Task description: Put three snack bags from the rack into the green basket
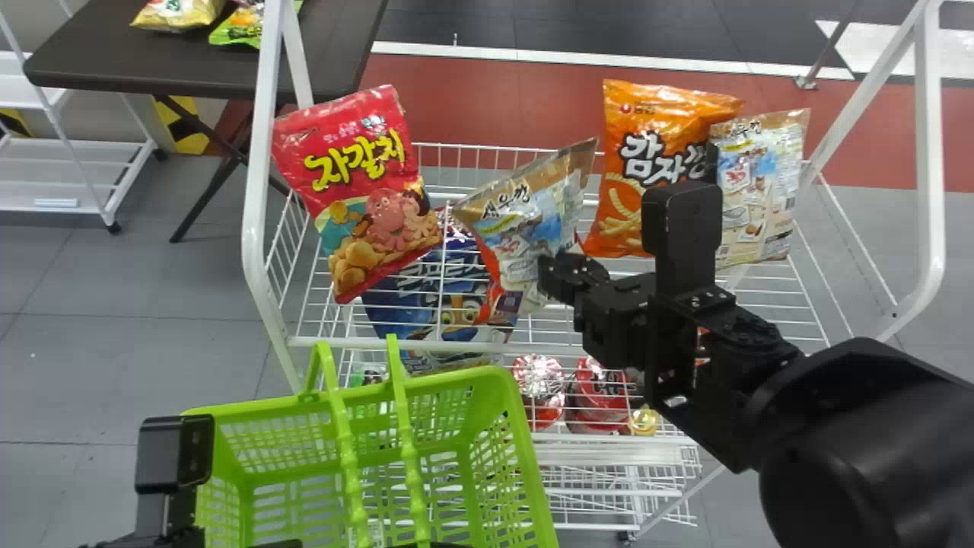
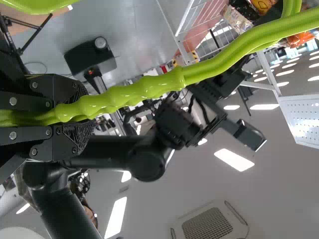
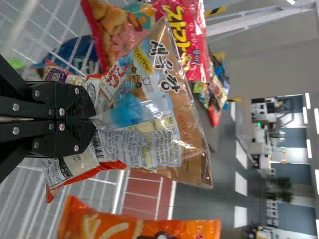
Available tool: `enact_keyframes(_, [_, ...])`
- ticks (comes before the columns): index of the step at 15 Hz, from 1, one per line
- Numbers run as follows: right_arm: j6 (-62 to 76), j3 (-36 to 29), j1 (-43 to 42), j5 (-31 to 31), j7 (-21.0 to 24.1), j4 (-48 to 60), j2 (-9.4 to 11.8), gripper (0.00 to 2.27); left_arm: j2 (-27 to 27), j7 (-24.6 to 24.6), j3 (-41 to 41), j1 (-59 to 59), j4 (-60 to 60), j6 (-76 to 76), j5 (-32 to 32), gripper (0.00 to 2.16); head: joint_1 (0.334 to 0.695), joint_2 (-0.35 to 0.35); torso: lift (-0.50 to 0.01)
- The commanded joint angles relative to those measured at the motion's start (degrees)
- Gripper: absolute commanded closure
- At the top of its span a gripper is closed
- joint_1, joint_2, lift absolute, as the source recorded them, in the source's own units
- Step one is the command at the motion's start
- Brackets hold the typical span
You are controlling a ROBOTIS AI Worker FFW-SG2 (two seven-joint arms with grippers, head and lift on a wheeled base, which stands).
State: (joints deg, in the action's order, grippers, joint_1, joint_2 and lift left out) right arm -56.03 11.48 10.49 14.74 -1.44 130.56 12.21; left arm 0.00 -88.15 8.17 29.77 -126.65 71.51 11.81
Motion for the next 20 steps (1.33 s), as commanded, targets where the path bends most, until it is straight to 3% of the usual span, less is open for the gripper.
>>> enact_keyframes(1, [-7.92, -2.08, 1.46, 2.40, -0.31, 5.31, 0.63, 2.24, -0.15, 0.00, 0.09, -0.50, 1.23, 0.00, -0.03, 2.15, 0.695, -0.096, 0.000])
enact_keyframes(4, [-14.42, -3.57, 2.07, 3.28, -0.58, 11.64, 1.15, 2.24, -0.15, 0.09, 0.27, -0.76, 1.58, 0.00, -0.73, 2.15, 0.695, -0.117, 0.000])
enact_keyframes(6, [-21.63, -5.68, 2.51, 7.41, -0.58, 15.33, 1.51, 2.24, -0.15, 0.35, 0.18, -0.85, 1.76, 0.17, -0.82, 2.15, 0.695, -0.121, 0.000])
enact_keyframes(10, [-28.83, -3.92, 4.27, 10.84, -0.58, 17.97, 1.15, 2.24, -0.15, 0.61, -0.35, -1.82, 2.46, 0.17, -0.73, 2.15, 0.695, -0.127, 0.000])
enact_keyframes(20, [-30.24, 0.30, 6.21, 19.98, -0.58, 14.02, -0.52, 2.24, -0.15, 0.70, -1.23, -1.82, 2.28, 0.35, 0.23, 2.15, 0.695, 0.007, 0.000])
